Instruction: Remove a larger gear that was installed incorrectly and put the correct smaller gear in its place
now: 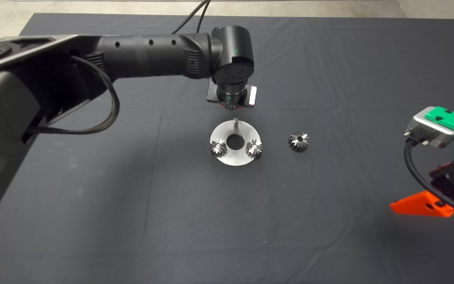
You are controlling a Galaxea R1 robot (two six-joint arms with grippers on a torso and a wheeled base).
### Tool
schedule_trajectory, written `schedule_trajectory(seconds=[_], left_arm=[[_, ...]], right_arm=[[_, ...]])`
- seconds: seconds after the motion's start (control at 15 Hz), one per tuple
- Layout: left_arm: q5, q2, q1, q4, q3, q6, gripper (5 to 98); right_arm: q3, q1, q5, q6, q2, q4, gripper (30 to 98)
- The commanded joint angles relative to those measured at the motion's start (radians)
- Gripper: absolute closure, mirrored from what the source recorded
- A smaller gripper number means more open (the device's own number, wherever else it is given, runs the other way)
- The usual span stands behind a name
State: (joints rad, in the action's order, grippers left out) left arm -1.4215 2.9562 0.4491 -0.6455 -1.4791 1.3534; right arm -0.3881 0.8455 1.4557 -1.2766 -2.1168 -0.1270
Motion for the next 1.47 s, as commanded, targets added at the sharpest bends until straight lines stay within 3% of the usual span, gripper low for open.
schedule_trajectory(seconds=[0.0, 1.4], left_arm=[[-0.004, 0.005, 0.015, -0.011, 0.012, 0.004, 68.3], [0.003, 0.007, -0.021, 0.010, 0.014, -0.007, 68.3]], right_arm=[[0.005, 0.020, -0.002, -0.004, -0.004, -0.028, 31.6], [0.005, 0.020, -0.003, -0.004, -0.004, -0.028, 31.6]])
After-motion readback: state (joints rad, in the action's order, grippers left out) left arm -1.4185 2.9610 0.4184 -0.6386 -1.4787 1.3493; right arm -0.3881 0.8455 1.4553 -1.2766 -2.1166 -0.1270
